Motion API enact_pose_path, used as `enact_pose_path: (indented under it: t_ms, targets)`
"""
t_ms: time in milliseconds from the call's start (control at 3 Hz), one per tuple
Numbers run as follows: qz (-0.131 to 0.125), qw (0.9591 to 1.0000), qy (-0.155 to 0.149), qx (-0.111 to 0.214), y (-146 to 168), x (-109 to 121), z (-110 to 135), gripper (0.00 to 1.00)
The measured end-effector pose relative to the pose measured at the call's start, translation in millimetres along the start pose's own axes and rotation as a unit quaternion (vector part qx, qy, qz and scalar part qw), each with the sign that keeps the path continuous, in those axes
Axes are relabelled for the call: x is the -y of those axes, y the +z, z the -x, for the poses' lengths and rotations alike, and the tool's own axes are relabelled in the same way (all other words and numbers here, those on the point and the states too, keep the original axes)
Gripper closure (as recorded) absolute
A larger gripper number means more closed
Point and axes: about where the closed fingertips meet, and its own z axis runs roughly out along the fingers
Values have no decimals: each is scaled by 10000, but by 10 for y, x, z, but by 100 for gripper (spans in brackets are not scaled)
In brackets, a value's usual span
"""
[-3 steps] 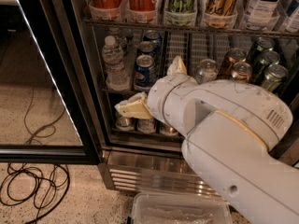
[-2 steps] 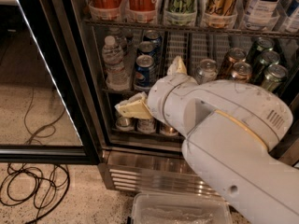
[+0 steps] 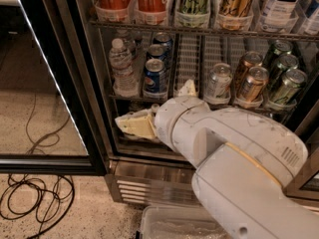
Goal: Pick pepsi can from middle shelf of fridge
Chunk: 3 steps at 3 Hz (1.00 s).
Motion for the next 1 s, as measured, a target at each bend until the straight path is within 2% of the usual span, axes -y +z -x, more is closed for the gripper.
enact_pose_path:
  t_ms: [333, 667, 1000]
  targets:
    - [79, 9992, 404, 20, -10, -140, -90, 0]
    - [35, 9982, 594, 56, -68, -225, -108, 0]
    - [151, 9982, 569, -78, -11, -542, -115, 0]
